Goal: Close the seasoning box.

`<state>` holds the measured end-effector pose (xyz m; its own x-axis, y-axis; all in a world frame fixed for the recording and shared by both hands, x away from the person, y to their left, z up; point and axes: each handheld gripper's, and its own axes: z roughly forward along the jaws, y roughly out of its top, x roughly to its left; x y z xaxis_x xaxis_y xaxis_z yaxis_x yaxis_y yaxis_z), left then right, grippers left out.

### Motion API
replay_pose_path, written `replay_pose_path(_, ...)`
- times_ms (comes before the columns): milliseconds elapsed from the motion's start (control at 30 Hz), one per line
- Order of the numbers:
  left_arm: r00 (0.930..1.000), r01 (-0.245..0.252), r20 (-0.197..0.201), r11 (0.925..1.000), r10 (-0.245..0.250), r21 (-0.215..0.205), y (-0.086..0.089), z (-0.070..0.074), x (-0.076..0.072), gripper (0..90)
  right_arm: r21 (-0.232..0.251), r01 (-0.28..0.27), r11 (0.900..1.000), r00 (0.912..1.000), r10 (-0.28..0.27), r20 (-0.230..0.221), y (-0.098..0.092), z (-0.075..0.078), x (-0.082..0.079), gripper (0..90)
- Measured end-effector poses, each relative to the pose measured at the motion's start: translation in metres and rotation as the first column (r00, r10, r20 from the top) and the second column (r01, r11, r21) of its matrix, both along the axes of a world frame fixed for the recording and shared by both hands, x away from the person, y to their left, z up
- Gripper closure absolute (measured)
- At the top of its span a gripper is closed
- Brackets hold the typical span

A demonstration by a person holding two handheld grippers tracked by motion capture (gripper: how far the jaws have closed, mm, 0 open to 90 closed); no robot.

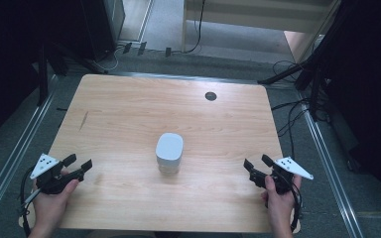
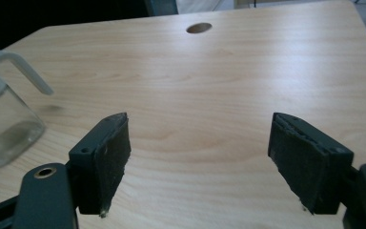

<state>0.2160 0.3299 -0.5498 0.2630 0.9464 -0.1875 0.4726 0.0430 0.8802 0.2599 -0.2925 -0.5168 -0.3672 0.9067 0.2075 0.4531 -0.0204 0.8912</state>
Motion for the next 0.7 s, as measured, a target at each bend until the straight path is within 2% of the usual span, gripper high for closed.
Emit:
replay_pose_path(233, 1.0, 0.0, 0.0, 1.0, 0.0, 0.004, 0.0, 0.0, 0.0, 31.1, -0.011, 0.035, 0.999, 0.9991, -0.035, -0.025, -0.021, -0.011, -0.02, 23.2)
replay_pose_path(267, 1.0, 0.0, -0.001, 1.0, 0.0, 0.003, 0.0, 0.0, 0.0, 31.1, -0.01, 0.049, 0.999, 0.9984, -0.049, -0.028, -0.029, -0.013, -0.026, 23.2)
replay_pose_path(500, 1.0, -0.001, -0.001, 1.0, 0.001, 0.006, 0.0, 0.0, 0.0, 31.1, -0.017, 0.09, 0.996, 0.9951, -0.09, -0.041, -0.05, -0.022, -0.041, 24.0)
replay_pose_path(700, 1.0, -0.005, -0.001, 1.0, 0.005, 0.007, 0.0, 0.0, 0.0, 31.1, -0.017, 0.105, 0.994, 0.9932, -0.106, -0.049, -0.06, -0.028, -0.05, 24.2)
